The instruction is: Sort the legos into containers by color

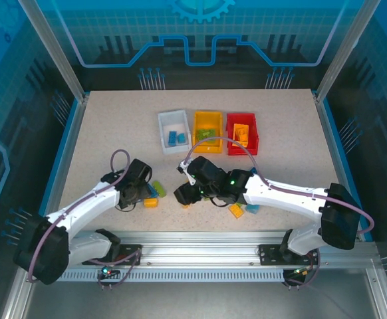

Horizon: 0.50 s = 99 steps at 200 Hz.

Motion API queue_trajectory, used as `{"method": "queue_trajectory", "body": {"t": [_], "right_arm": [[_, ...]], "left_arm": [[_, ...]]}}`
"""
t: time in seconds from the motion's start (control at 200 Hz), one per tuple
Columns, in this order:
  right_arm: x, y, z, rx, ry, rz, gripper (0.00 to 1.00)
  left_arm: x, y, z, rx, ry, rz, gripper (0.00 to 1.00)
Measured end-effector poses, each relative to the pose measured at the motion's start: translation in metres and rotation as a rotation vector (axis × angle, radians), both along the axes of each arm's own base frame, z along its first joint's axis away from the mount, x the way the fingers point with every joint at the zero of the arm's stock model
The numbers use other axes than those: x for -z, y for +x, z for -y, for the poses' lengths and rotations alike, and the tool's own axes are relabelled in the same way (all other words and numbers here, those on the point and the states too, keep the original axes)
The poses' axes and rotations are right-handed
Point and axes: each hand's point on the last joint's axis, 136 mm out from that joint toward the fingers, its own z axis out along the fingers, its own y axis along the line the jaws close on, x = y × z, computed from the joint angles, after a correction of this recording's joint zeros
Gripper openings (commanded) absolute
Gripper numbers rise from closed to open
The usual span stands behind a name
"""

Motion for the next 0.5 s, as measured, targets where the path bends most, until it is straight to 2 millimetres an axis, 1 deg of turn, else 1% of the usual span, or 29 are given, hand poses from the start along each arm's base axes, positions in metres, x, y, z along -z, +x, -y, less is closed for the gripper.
{"method": "queue_trajectory", "body": {"t": [0.17, 0.28, 0.345, 0.395, 0.495], "right_arm": [[-0.002, 0.001, -0.001, 0.000, 0.005, 0.003, 0.60], [-0.002, 0.001, -0.001, 0.000, 0.006, 0.003, 0.60], [-0.002, 0.001, -0.001, 0.001, 0.006, 0.002, 0.60], [-0.002, 0.001, -0.001, 0.002, 0.006, 0.001, 0.60], [-0.002, 0.001, -0.001, 0.002, 0.006, 0.001, 0.60]], "left_arm": [[0.007, 0.007, 0.001, -0.010, 0.001, -0.002, 0.61], [0.013, 0.007, -0.001, -0.017, 0.005, -0.011, 0.56], [0.015, 0.007, -0.002, -0.018, 0.008, -0.017, 0.49], [0.015, 0.007, -0.002, -0.024, 0.006, -0.014, 0.46], [0.016, 0.010, -0.001, -0.024, 0.003, -0.005, 0.46]]}}
